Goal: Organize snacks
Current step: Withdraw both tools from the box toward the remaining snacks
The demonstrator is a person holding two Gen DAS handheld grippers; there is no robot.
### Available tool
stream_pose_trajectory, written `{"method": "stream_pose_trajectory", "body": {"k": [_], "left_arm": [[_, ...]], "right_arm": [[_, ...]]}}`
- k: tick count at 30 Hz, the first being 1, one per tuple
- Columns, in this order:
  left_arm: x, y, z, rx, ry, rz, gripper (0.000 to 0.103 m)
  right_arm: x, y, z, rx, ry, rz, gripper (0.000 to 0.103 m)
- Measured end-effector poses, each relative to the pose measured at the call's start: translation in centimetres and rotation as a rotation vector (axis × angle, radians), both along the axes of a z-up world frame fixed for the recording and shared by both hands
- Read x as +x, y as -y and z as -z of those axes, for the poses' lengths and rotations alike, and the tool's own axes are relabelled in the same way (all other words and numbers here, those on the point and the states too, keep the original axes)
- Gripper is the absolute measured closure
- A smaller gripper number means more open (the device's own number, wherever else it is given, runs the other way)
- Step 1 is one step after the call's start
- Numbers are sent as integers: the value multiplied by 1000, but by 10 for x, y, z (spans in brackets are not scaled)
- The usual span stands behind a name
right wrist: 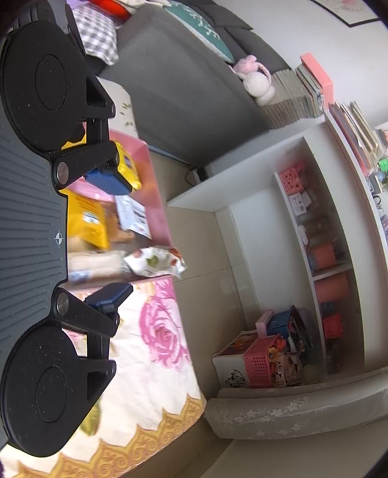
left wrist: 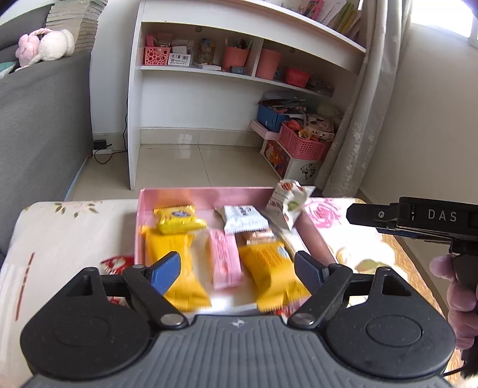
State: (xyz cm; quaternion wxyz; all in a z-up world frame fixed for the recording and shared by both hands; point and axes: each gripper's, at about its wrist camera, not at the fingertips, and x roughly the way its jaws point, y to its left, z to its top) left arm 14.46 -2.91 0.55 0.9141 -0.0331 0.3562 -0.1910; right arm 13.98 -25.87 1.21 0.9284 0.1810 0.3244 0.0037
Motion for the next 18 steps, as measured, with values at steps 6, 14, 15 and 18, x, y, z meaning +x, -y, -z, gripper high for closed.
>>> {"method": "stream_pose_trajectory", "body": {"k": [6, 14, 15, 18], "left_arm": [[-30, -16, 4, 18, -5, 3, 15], [-59, -30, 12, 44, -14, 8, 10], [-63, -32, 12, 48, -10, 10, 7], [-74, -35, 13, 58, 10, 14, 3]], "right_arm": [[-32, -19, -4, -31, -7, -51, 30], [-61, -43, 1, -74, -29, -115, 25], [-65, -46, 2, -80, -27, -122, 22], [-79, -51, 5, -88, -13, -146, 17]]}}
